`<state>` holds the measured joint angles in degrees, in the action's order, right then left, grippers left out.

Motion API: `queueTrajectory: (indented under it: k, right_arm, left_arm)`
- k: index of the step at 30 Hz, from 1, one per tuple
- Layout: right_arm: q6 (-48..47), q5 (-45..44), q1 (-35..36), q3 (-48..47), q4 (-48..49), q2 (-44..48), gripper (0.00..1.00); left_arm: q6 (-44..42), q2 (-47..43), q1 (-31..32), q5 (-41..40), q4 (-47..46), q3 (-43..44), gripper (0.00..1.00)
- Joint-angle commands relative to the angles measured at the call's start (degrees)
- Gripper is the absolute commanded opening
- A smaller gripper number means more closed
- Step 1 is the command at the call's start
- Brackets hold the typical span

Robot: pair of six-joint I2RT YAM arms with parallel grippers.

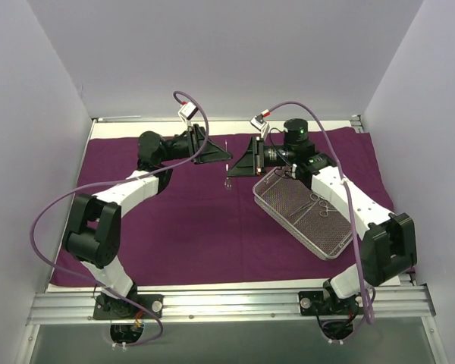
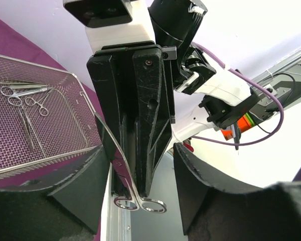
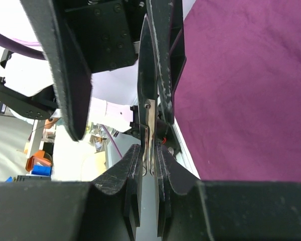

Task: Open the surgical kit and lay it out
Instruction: Place the medical item in the surgical kit.

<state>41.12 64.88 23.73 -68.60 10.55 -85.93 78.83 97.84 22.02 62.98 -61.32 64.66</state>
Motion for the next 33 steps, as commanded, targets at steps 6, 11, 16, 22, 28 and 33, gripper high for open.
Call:
queueTrajectory:
  k: [6,11,16,22,28,33]
  right_arm:
    - [-0.3,2.1,0.4,-3.5,3.9,-1.2,0.0]
    - [-0.3,2.0,0.3,-3.5,4.0,-1.3,0.0]
    - [-0.3,1.7,0.0,-3.2,3.8,-1.3,0.0]
    - [-3.4,-0.7,-1.0,-4.1,-2.1,-1.3,0.31]
    - [-10.3,-5.1,-4.6,-5.8,-14.4,0.2,0.65]
    - [-19.1,-21.3,-11.9,-11.1,-35.3,0.7,0.67]
  left_arm:
    - [2.5,1.5,0.6,1.7,-6.9,1.9,0.52]
    - [2.7,1.7,0.5,2.0,-6.8,1.3,0.43]
    - [2.9,2.1,-0.3,1.6,-4.9,1.4,0.02]
    - [-8.8,-0.5,-1.4,0.8,12.3,3.0,0.02]
    - [-31.4,-4.1,-3.1,-5.8,53.0,9.1,0.02]
    - [-55.4,0.7,-3.0,-27.4,88.9,25.8,0.02]
